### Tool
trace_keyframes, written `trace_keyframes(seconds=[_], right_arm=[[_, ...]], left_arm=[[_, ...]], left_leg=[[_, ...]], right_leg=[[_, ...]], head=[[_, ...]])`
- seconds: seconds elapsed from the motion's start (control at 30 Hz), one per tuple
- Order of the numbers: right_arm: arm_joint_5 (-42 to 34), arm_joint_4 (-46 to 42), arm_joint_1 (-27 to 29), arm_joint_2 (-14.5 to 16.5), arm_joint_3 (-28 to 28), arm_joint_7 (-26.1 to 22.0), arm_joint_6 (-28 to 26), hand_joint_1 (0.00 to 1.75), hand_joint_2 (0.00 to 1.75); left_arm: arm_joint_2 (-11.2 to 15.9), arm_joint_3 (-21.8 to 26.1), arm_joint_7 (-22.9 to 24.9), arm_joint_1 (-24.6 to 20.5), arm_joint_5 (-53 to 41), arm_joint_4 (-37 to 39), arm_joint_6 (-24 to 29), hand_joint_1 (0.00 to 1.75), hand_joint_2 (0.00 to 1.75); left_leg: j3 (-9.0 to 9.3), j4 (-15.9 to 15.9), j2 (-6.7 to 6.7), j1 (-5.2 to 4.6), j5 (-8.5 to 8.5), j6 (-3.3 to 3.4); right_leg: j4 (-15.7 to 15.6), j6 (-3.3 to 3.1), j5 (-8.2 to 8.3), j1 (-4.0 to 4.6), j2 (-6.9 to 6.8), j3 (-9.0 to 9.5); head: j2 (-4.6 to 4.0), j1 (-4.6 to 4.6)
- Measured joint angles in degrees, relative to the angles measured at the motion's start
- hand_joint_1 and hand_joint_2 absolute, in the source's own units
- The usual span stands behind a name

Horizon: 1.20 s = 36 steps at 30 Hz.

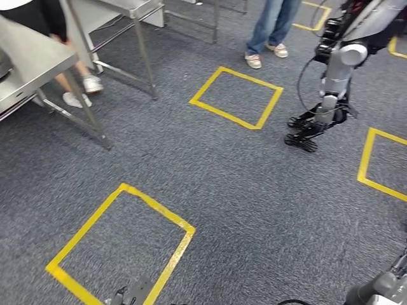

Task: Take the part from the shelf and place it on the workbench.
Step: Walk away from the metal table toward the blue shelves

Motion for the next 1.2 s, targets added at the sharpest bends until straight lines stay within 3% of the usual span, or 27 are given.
trace_keyframes(seconds=[0.03, 0.1, 0.17, 0.23, 0.27, 0.33, 0.37, 0.43, 0.47, 0.5, 0.57, 0.63, 0.67, 0.73, 0.8, 0.83, 0.9, 0.97, 1.0, 1.03, 1.1, 1.13, 1.2], right_arm=[[0.00, 0.03, 0.01, 0.01, -0.01, 0.00, 0.01, 0.00, 0.00], [0.01, 0.07, -0.04, 0.03, 0.00, -0.01, 0.03, 0.00, 0.00], [0.04, 0.11, -0.04, 0.07, 0.01, -0.03, 0.06, 0.00, 0.00], [0.07, 0.12, 0.11, 0.10, -0.01, -0.04, 0.07, 0.00, 0.00], [0.08, 0.11, 0.21, 0.10, -0.02, -0.04, 0.07, 0.00, 0.00], [0.08, 0.11, 0.10, 0.10, -0.02, -0.04, 0.05, 0.00, 0.00], [0.08, 0.12, 0.02, 0.10, -0.02, -0.04, 0.05, 0.00, 0.00], [0.06, 0.20, -0.03, 0.10, -0.01, -0.04, 0.05, 0.00, 0.00], [0.05, 0.26, 0.06, 0.10, -0.03, -0.04, 0.05, 0.00, 0.00], [0.04, 0.34, 0.12, 0.09, -0.04, -0.04, 0.05, 0.00, 0.00], [0.05, 0.44, 0.14, 0.08, -0.07, -0.04, 0.05, 0.00, 0.00], [0.05, 0.48, 0.07, 0.09, -0.07, -0.03, 0.03, 0.00, 0.00], [0.05, 0.49, 0.07, 0.10, -0.09, -0.03, 0.01, 0.00, 0.00], [0.08, 0.49, 0.19, 0.12, -0.10, -0.03, -0.07, 0.00, 0.00], [0.10, 0.42, 0.37, 0.15, -0.11, -0.04, -0.12, 0.00, 0.00], [0.10, 0.37, 0.38, 0.20, -0.10, -0.04, -0.13, 0.00, 0.00], [0.11, 0.34, 0.34, 0.33, -0.04, -0.04, -0.15, 0.00, 0.00], [0.10, 0.40, 0.42, 0.40, -0.04, -0.04, -0.19, 0.00, 0.00], [0.09, 0.42, 0.48, 0.41, -0.07, -0.04, -0.20, 0.00, 0.00], [0.09, 0.44, 0.53, 0.42, -0.09, -0.04, -0.21, 0.00, 0.00], [0.10, 0.46, 0.54, 0.43, -0.09, -0.04, -0.22, 0.00, 0.00], [0.10, 0.49, 0.52, 0.43, -0.08, -0.04, -0.22, 0.00, 0.00], [0.09, 0.54, 0.59, 0.44, -0.08, -0.04, -0.22, 0.00, 0.00]], left_arm=[[0.02, 0.00, -0.01, -0.01, 0.01, 0.00, 0.00, 0.00, 0.00], [0.05, -0.01, -0.03, -0.07, 0.01, 0.00, 0.01, 0.00, 0.00], [0.09, -0.01, -0.08, -0.07, 0.07, 0.00, 0.05, 0.00, 0.00], [0.08, 0.01, -0.14, -0.15, 0.11, 0.00, 0.19, 0.00, 0.00], [0.06, 0.03, -0.16, -0.23, 0.12, 0.00, 0.27, 0.00, 0.00], [0.01, 0.04, -0.20, -0.42, 0.10, 0.00, 0.34, 0.00, 0.00], [0.02, 0.05, -0.21, -0.42, 0.10, 0.00, 0.34, 0.00, 0.00], [0.06, 0.08, -0.15, -0.28, 0.13, 0.00, 0.35, 0.00, 0.00], [0.09, 0.09, -0.13, -0.24, 0.14, 0.00, 0.36, 0.00, 0.00], [0.12, 0.10, -0.11, -0.25, 0.15, 0.00, 0.35, 0.00, 0.00], [0.14, 0.10, -0.12, -0.31, 0.13, 0.00, 0.33, 0.00, 0.00], [0.19, 0.10, -0.13, -0.37, 0.12, 0.00, 0.34, 0.00, 0.00], [0.21, 0.10, -0.14, -0.39, 0.11, 0.00, 0.34, 0.00, 0.00], [0.20, 0.10, -0.15, -0.44, 0.12, 0.00, 0.33, 0.00, 0.00], [0.13, 0.11, -0.17, -0.57, 0.12, 0.00, 0.33, 0.00, 0.00], [0.10, 0.11, -0.18, -0.63, 0.12, 0.00, 0.33, 0.00, 0.00], [0.09, 0.10, -0.18, -0.55, 0.12, 0.00, 0.33, 0.00, 0.00], [0.10, 0.11, -0.14, -0.26, 0.13, 0.00, 0.33, 0.00, 0.00], [0.11, 0.12, -0.11, -0.13, 0.13, 0.00, 0.33, 0.00, 0.00], [0.12, 0.13, -0.10, -0.08, 0.13, 0.00, 0.33, 0.00, 0.00], [0.16, 0.14, -0.14, -0.07, 0.12, 0.00, 0.33, 0.00, 0.00], [0.20, 0.15, -0.15, -0.05, 0.11, 0.00, 0.33, 0.00, 0.00], [0.29, 0.20, -0.15, -0.03, 0.12, 0.00, 0.33, 0.00, 0.00]], left_leg=[[0.75, -2.81, -0.33, 0.02, 2.39, 0.15], [3.15, -10.15, -2.80, 0.28, 6.84, 0.47], [4.35, -13.79, -4.98, 0.36, 8.05, 0.61], [4.61, -14.39, -4.47, 0.22, 7.87, 0.80], [4.84, -14.69, -3.88, 0.27, 7.97, 1.00], [5.45, -15.27, -2.47, 0.47, 8.06, 1.52], [5.70, -15.38, -1.69, 0.42, 7.97, 1.69], [5.94, -15.40, -0.02, 0.35, 7.68, 1.83], [6.05, -15.39, 0.76, 0.34, 7.50, 1.76], [6.23, -15.39, 1.47, 0.37, 7.31, 1.62], [6.89, -15.39, 2.71, 0.49, 6.76, 1.08], [7.53, -15.46, 3.66, 0.37, 6.17, 0.33], [7.78, -15.55, 4.04, 0.29, 5.97, -0.04], [8.26, -15.93, 4.84, 0.37, 5.80, -0.73], [8.35, -15.35, 4.24, 0.70, 4.92, -1.21], [7.60, -13.51, 3.22, 0.77, 3.73, -1.26], [4.05, -6.32, 0.96, 0.61, 0.37, -1.01], [0.09, 0.32, 0.31, 0.22, -1.23, -0.64], [-0.77, 0.91, 0.16, 0.01, -0.37, -0.32], [-0.61, -0.81, -0.14, -0.21, 1.64, 0.09], [1.54, -7.94, -2.34, -0.57, 6.67, 1.08], [2.63, -11.22, -3.77, -0.56, 8.24, 1.36], [3.62, -14.08, -5.53, -0.54, 8.82, 1.45]], right_leg=[[0.04, 0.07, -0.12, -0.02, 0.94, 0.25], [0.37, 0.38, -0.44, -0.04, 2.54, 0.40], [0.75, 0.94, -0.55, -0.27, 3.89, -0.10], [0.80, 1.62, -0.44, -0.57, 5.14, -0.55], [0.99, 1.94, -0.60, -0.58, 4.85, -0.63], [3.90, 2.63, -2.32, -0.54, 2.12, -1.87], [6.97, 3.02, -3.85, -0.64, 0.21, -3.37], [14.10, 3.79, -6.53, -1.19, -1.68, -7.22], [15.87, 4.10, -6.66, -1.49, -1.99, -8.31], [15.56, 4.36, -5.76, -1.78, -2.25, -8.34], [8.85, 4.77, -1.94, -2.17, -3.59, -5.15], [2.58, 4.47, 0.22, -1.83, -5.54, -1.99], [1.36, 4.06, 0.28, -1.55, -6.02, -1.43], [1.27, 2.95, 0.02, -1.08, -5.17, -1.54], [0.91, 2.02, 0.06, -1.08, -4.07, -1.33], [0.70, 1.52, 0.10, -1.13, -3.52, -1.15], [0.55, 0.78, -0.01, -1.00, -2.38, -0.85], [0.56, 0.37, -0.21, -0.62, -0.83, -0.57], [0.57, 0.24, -0.31, -0.43, 0.05, -0.37], [0.58, 0.14, -0.43, -0.29, 0.96, -0.10], [0.64, 0.13, -0.74, -0.12, 2.61, 0.37], [0.75, 0.21, -0.88, -0.09, 3.40, 0.41], [0.85, 0.68, -0.90, -0.26, 4.78, 0.04]], head=[[0.00, -0.01], [0.00, 0.02], [0.00, 0.02], [0.00, 0.00], [0.00, 0.04], [0.00, 0.28], [0.00, 0.39], [0.00, 0.47], [0.00, 0.46], [0.00, 0.47], [0.00, 0.48], [0.00, 0.48], [0.00, 0.45], [0.00, 0.41], [0.00, 0.38], [0.00, 0.30], [0.00, 0.13], [0.00, 0.03], [0.00, 0.03], [0.00, 0.03], [0.00, 0.07], [0.00, 0.11], [0.00, 0.09]])
